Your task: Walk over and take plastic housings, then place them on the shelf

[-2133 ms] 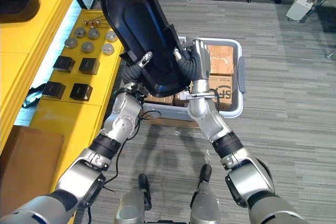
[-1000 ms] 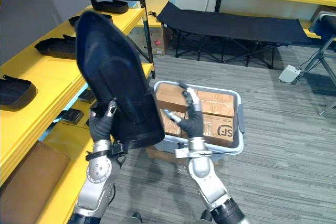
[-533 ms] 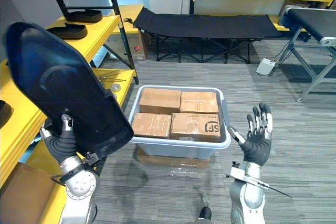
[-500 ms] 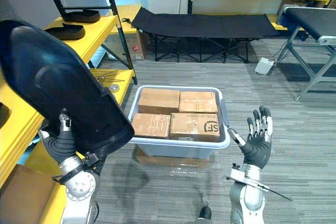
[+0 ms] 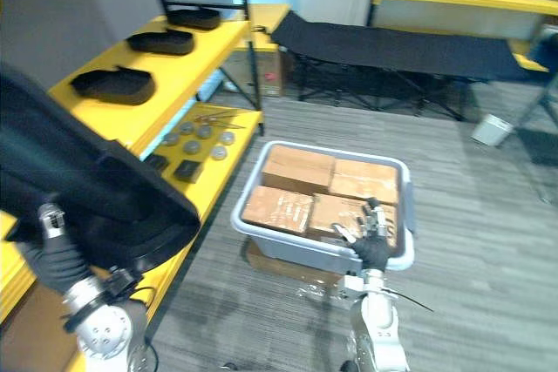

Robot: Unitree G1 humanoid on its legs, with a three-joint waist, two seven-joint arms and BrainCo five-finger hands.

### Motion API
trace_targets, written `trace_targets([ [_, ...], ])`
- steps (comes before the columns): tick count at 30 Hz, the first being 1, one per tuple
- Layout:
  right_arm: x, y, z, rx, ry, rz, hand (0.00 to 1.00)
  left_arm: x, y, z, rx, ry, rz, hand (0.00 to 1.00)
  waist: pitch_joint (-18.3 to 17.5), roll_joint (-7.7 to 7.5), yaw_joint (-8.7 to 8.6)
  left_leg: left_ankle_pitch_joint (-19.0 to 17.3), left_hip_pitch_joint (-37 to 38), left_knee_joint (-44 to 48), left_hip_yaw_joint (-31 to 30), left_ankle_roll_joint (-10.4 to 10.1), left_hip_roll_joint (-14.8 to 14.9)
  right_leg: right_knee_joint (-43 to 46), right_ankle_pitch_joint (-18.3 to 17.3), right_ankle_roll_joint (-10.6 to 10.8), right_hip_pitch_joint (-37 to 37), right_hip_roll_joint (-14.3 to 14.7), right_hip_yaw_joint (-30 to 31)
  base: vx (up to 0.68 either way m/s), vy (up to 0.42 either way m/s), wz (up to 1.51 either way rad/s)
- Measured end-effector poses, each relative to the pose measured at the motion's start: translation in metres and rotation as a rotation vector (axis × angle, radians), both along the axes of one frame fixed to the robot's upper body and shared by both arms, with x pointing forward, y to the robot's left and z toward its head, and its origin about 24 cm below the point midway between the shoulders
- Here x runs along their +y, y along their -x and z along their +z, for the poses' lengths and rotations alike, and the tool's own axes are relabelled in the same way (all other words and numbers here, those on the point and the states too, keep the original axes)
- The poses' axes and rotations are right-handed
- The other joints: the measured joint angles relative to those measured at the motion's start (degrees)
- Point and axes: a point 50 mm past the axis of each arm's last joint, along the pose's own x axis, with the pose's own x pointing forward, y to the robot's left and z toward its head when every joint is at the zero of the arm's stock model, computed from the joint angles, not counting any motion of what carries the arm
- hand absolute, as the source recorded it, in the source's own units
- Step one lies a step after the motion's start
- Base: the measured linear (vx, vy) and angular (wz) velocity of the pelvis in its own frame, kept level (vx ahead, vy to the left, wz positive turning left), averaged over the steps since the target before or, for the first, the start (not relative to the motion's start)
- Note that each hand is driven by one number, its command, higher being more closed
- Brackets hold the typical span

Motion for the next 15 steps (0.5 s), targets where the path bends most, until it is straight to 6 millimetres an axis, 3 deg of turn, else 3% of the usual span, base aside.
trace_targets([
  [5,0.015,-0.014,0.01,-0.045,0.042,0.072,0.0,0.018,0.034,-0.003,0.068,-0.035,0.124,1.0,-0.02,-0.48,4.27,0.41,-0.19,-0.93,-4.19,0.43,-1.62,0.45,-1.42,0.37,2.37,-1.04,-3.63,0.02,0.027,0.53],
  [7,0.015,-0.02,0.015,-0.067,0.048,0.075,0.0,0.017,0.036,0.0,0.055,-0.06,0.097,1.0,-0.12,-0.98,5.34,0.53,-0.73,-1.11,-4.43,0.44,-1.76,0.87,-1.58,0.27,1.9,-1.22,-3.67,0.02,0.02,0.12],
  [11,0.009,-0.021,0.013,-0.056,0.061,0.043,0.0,0.008,0.023,0.006,0.014,-0.099,-0.027,1.0,0.01,-1.3,3.76,0.93,-2.02,-1.16,-8.08,0.96,-1.84,5.31,-2.67,-0.79,0.86,-1.59,-0.71,0.02,0.031,0.44],
  [12,0.005,-0.018,0.011,-0.044,0.058,0.015,0.0,0.004,0.016,0.009,-0.007,-0.109,-0.076,1.0,0.1,-1.22,2.3,1.13,-3.01,-1.03,-10.79,1.15,-1.81,8.29,-3.8,-1.5,0.39,-1.62,3.66,0.04,0.093,1.07],
  [14,-0.005,-0.013,0.007,-0.025,0.057,-0.026,0.0,-0.001,0.0,0.013,-0.029,-0.145,-0.168,1.0,0.53,-1.74,1.06,1.97,-3.99,-1.44,-14.88,1.03,-2.03,13.07,-6.88,-1.9,-0.58,-1.75,9.28,0.05,0.035,1.12],
  [15,-0.006,-0.013,0.007,-0.028,0.059,-0.016,0.0,0.0,-0.008,0.015,-0.029,-0.174,-0.204,1.0,1.21,-3.11,0.85,2.42,-3.99,-1.46,-16.43,0.32,-2.5,15.16,-9.56,-1.69,-0.34,-2.27,10.34,0.04,-0.083,0.79],
])
